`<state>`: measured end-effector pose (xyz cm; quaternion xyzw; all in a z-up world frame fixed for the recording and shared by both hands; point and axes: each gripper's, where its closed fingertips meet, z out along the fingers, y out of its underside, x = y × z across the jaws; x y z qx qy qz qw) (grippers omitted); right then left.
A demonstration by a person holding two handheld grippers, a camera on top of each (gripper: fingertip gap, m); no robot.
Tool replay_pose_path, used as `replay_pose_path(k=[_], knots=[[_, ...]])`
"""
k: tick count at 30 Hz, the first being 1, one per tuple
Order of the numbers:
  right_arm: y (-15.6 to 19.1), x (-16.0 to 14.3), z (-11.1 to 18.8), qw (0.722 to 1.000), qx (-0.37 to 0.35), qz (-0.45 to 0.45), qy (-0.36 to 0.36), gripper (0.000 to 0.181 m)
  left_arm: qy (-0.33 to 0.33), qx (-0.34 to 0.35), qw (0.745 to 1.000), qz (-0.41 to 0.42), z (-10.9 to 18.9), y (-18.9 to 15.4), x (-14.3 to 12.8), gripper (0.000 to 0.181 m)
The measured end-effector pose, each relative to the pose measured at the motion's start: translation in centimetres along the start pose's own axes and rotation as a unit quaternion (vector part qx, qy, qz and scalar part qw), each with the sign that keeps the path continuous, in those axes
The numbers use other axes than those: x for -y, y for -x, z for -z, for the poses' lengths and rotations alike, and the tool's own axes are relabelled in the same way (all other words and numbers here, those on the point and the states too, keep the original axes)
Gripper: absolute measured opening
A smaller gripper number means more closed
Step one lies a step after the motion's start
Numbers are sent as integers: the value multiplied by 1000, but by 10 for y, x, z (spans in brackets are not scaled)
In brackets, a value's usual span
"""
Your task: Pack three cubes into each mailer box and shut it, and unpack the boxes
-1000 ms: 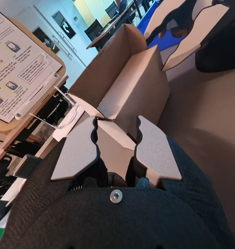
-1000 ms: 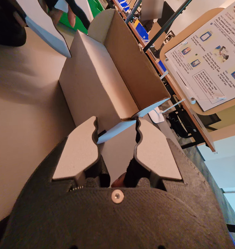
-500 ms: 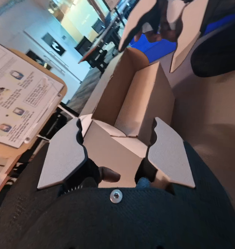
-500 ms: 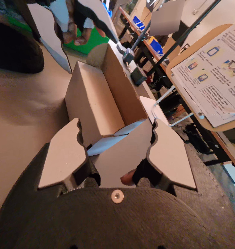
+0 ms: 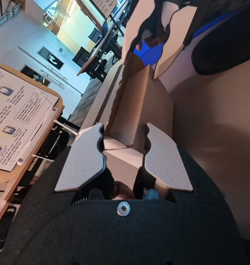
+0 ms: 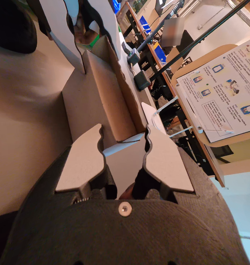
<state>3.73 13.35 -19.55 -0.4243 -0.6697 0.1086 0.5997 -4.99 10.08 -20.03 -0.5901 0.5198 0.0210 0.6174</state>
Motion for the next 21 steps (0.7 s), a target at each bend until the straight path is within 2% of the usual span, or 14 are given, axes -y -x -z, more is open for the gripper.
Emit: replay_pose_path(k=[6, 8, 10, 11, 13, 14, 15, 17, 21], knots=[[5, -1, 3, 999, 26, -37, -15, 43, -7, -21, 999, 36, 2, -5, 0, 42], [5, 7, 6, 993, 49, -95, -50, 45, -29, -27, 996, 77, 5, -3, 5, 43], [-4, 21, 14, 971, 68, -196, -118, 50, -83, -22, 986, 144, 13, 7, 16, 50], [-11, 26, 19, 954, 80, -248, -150, 43, -111, -24, 977, 178, 18, 13, 22, 49], [-29, 28, 26, 914, 76, -346, -199, 12, -165, -32, 952, 254, 29, 26, 32, 30], [-33, 25, 26, 900, 76, -376, -207, 2, -182, -34, 939, 290, 33, 32, 33, 17], [-35, 20, 23, 892, 78, -398, -200, 0, -186, -39, 930, 316, 34, 36, 32, 7], [-25, 14, 17, 888, 106, -412, -175, 0, -171, -61, 926, 332, 32, 31, 26, 0], [-10, 5, 9, 901, 129, -392, -134, 0, -83, -102, 942, 307, 16, 6, 6, 0]])
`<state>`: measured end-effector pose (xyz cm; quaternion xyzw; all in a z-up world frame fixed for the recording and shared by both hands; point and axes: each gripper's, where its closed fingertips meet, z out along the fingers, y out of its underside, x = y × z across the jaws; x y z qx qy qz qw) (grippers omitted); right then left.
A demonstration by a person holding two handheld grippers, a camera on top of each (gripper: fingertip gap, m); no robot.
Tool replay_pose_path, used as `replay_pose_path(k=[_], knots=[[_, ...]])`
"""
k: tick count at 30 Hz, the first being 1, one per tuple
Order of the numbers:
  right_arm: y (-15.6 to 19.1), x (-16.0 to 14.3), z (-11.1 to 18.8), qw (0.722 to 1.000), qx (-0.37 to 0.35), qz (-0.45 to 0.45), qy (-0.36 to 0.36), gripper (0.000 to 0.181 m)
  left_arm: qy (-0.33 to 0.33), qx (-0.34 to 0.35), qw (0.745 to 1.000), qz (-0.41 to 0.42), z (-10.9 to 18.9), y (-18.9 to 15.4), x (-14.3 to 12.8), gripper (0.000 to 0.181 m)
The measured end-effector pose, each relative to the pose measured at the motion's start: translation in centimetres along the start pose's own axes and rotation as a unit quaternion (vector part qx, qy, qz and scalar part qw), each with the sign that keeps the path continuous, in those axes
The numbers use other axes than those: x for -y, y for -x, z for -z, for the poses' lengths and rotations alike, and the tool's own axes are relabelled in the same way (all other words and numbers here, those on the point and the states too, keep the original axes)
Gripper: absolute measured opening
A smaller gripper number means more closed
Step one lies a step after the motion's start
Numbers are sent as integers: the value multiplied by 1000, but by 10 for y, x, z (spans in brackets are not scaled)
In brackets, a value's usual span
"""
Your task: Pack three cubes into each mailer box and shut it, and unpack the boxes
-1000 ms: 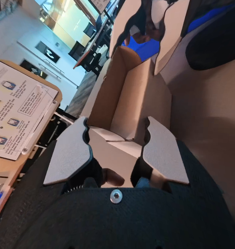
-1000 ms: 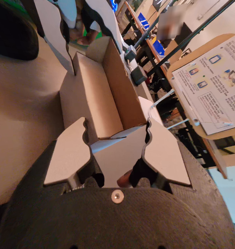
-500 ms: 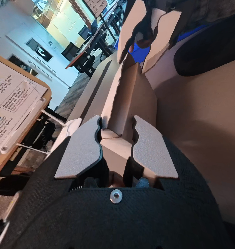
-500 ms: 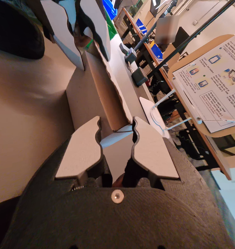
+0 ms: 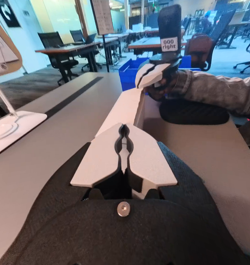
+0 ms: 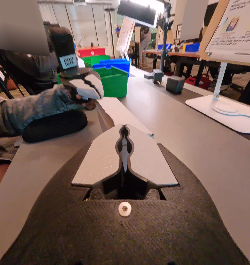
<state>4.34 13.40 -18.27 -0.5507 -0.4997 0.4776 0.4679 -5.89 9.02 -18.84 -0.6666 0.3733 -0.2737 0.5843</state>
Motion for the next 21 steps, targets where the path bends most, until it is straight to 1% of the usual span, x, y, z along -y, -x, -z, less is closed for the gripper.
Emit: replay_pose_path(k=[1, 2, 5, 9, 12, 13, 14, 15, 16, 17, 18, 19, 20, 21], knots=[[-2, -9, -1, 1000, -4, 7, 26, 0, 15, -2, 1000, 4, -1, 0, -5, 0], [-2, -11, -1, 1000, -1, 13, 26, 0, 28, -9, 1000, 6, -2, -1, -10, 0], [-1, -14, -1, 1000, 9, -2, 26, 0, 27, -15, 999, 9, -1, -1, -11, 0], [-2, -16, -1, 999, 2, 8, 35, 0, 38, -9, 999, 7, -1, 0, -12, 0], [-2, -15, -1, 999, -4, 19, 37, 0, 34, -5, 999, 12, -1, 0, -11, 0], [-1, -15, -1, 999, -9, 30, 37, 0, 28, 0, 1000, 8, 0, 1, -10, 1], [-1, -14, -1, 999, -12, 30, 36, 5, 13, 16, 1000, 9, 1, 5, -6, 14], [-1, -9, 0, 1000, -15, 6, 24, 20, -12, 27, 999, 26, 4, 10, 1, 33], [-4, -1, 1, 999, -13, -44, 0, 35, -43, 35, 996, 63, 9, 15, 11, 45], [-10, 7, 3, 994, -13, -107, -22, 50, -74, 44, 990, 110, 14, 23, 21, 50], [-16, 13, 6, 986, -9, -161, -42, 58, -97, 59, 981, 159, 19, 33, 26, 52], [-26, 14, 10, 977, -21, -207, -51, 57, -108, 61, 972, 202, 23, 39, 27, 57], [-35, 10, 13, 968, -36, -242, -51, 60, -99, 52, 964, 242, 23, 41, 22, 58], [-38, 2, 13, 962, -40, -266, -39, 62, -75, 41, 957, 278, 20, 41, 13, 62]])
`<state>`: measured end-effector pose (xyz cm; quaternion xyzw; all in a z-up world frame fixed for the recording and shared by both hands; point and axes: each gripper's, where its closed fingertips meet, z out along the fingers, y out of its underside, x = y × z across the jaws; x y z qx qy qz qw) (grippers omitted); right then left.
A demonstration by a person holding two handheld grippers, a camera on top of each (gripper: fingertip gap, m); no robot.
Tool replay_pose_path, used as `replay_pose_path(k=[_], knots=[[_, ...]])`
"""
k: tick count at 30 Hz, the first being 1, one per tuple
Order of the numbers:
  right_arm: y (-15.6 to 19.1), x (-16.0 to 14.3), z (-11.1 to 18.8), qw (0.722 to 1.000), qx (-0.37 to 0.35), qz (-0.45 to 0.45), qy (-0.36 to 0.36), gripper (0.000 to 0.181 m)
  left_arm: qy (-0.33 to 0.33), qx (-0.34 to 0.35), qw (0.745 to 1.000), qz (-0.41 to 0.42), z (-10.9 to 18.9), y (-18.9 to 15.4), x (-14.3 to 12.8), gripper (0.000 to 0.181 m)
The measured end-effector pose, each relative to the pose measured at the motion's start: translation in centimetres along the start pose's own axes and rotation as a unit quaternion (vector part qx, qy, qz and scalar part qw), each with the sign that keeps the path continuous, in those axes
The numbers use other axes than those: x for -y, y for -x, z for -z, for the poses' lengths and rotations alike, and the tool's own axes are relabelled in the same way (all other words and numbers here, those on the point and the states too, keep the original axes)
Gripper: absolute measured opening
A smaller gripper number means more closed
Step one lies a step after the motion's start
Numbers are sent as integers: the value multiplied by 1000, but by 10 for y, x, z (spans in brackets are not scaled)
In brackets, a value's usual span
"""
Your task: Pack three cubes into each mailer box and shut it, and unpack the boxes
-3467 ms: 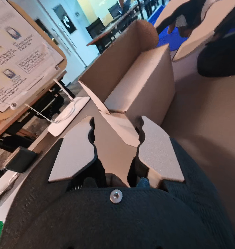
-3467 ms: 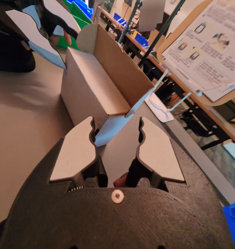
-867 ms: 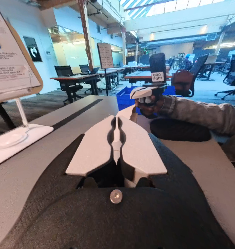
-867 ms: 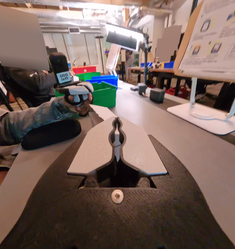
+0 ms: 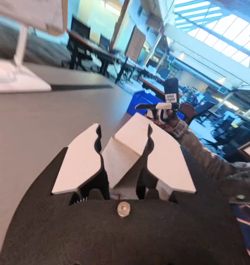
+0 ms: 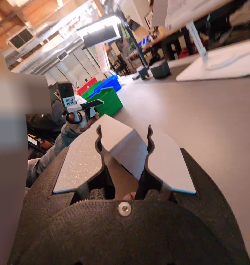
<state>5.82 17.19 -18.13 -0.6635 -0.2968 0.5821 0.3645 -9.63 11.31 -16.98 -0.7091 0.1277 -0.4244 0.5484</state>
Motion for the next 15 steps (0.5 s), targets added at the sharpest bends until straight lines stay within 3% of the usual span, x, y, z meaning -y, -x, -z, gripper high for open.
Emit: replay_pose_path(k=[5, 9, 11, 13, 15], knots=[[-10, -32, -10, 992, -1, -94, 81, 67, 99, 19, 994, 53, -11, 13, -39, 67], [-2, -42, -15, 989, 22, -102, 107, 51, 121, 1, 990, 67, -14, 6, -46, 48], [1, -42, -15, 991, 25, -73, 111, 49, 120, -9, 992, 43, -13, 1, -44, 43], [11, -40, -16, 993, 40, -13, 106, 42, 102, -45, 994, -5, -16, -14, -40, 24], [23, -42, -20, 991, 52, 55, 110, 32, 106, -55, 992, -50, -21, -25, -44, 24]])
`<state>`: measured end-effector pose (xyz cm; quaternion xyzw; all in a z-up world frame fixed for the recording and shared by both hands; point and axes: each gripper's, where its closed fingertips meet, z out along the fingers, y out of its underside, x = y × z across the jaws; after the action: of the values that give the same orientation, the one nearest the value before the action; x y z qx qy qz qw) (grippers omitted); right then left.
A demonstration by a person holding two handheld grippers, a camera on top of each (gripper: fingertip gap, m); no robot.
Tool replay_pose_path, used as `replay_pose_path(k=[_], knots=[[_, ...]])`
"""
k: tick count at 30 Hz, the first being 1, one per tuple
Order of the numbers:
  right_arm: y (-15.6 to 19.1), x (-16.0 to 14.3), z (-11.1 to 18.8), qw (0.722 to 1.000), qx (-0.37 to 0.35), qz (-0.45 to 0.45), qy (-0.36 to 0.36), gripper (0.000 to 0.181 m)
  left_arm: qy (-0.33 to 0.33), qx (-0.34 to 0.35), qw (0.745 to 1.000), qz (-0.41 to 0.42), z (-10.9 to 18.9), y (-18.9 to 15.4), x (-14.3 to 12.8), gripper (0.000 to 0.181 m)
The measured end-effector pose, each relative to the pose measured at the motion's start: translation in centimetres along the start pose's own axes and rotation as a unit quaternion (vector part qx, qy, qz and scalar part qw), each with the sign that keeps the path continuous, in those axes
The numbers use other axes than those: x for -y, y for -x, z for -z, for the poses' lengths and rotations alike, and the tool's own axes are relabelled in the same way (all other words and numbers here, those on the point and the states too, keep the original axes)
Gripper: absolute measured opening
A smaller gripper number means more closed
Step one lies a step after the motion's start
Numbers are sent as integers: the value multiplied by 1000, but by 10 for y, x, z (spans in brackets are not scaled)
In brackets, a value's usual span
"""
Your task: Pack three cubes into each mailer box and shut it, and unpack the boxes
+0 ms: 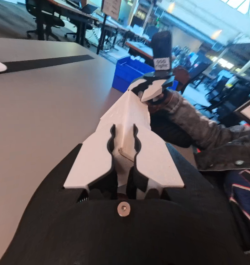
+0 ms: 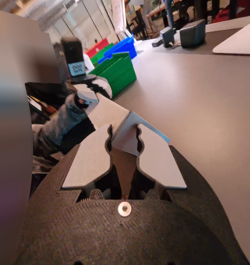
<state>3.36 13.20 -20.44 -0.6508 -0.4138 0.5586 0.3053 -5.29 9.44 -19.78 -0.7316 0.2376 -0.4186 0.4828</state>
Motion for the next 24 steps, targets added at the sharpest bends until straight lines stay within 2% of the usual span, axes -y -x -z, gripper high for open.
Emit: replay_pose_path(k=[2, 5, 7, 9, 12, 15, 18, 21, 23, 24], knots=[[0, 0, 0, 999, -26, 35, 7, 28, 12, 45, 999, -20, 1, 7, 0, 36], [-4, -2, 3, 999, -31, 26, 13, 34, 18, 96, 995, -38, 15, 18, 7, 59], [-4, -2, 2, 1000, -18, -2, 12, 34, 15, 126, 992, -27, 28, 25, 13, 61], [-4, -3, 2, 1000, -13, -11, 12, 35, 48, 153, 987, -11, 39, 32, 6, 61], [-3, -4, 2, 1000, -14, -12, 18, 35, 88, 99, 991, 30, 42, 17, -8, 49], [-3, -8, 1, 999, -12, -22, 29, 37, 109, 65, 991, 32, 44, 7, -13, 47], [-4, -8, 1, 999, -14, -26, 30, 38, 117, 59, 991, 13, 53, 0, -12, 46], [-3, -7, 1, 999, -12, -27, 28, 35, 155, 45, 987, 10, 53, -6, -29, 44], [-2, -8, 1, 999, -8, -26, 29, 26, 170, 34, 985, 15, 45, -8, -37, 50], [-3, -6, 3, 999, -12, -23, 24, 22, 166, 39, 985, 13, 43, -6, -35, 47]])
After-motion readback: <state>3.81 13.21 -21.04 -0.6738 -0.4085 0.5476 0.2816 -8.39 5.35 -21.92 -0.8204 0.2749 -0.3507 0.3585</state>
